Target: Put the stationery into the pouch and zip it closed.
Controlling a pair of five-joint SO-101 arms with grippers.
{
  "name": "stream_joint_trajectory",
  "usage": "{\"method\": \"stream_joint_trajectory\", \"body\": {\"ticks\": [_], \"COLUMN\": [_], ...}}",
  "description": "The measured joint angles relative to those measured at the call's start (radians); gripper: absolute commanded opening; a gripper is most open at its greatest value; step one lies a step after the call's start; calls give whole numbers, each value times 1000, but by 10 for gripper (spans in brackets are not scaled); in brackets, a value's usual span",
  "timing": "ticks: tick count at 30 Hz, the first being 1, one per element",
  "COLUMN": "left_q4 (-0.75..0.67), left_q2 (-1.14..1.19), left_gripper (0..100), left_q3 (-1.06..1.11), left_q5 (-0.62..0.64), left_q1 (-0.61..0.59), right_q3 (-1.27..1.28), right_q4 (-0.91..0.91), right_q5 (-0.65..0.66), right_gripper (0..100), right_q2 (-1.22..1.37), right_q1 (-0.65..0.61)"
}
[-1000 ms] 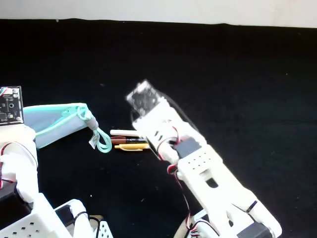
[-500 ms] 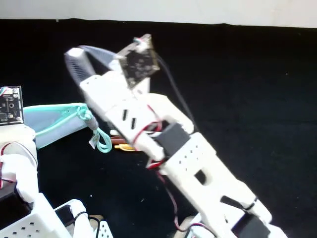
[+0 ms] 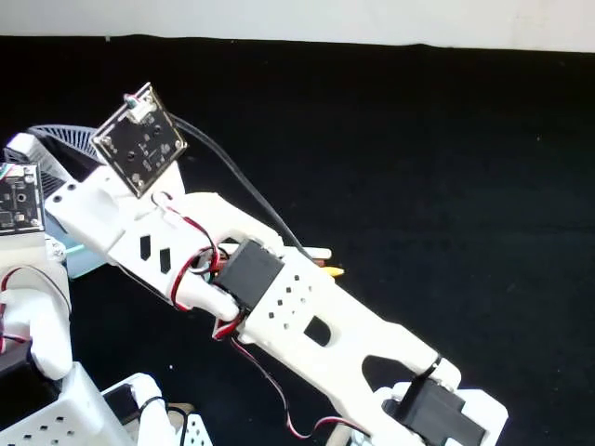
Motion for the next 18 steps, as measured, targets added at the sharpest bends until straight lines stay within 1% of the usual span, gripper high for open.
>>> {"method": "stream_joint_trajectory", "body": {"ticks": [10, 15, 18], "left_q4": [-28, -28, -28], "left_q2": [0, 0, 0], "left_gripper": [6, 6, 6], "left_q3": [9, 9, 9], "left_q5": [0, 0, 0], "left_q1": [0, 0, 0], "right_q3": [0, 71, 149], "right_q4": [109, 101, 18], "right_q5": [0, 0, 0], "right_gripper": [8, 8, 8], "right_q2": [0, 0, 0], "right_q1": [2, 0, 0]}}
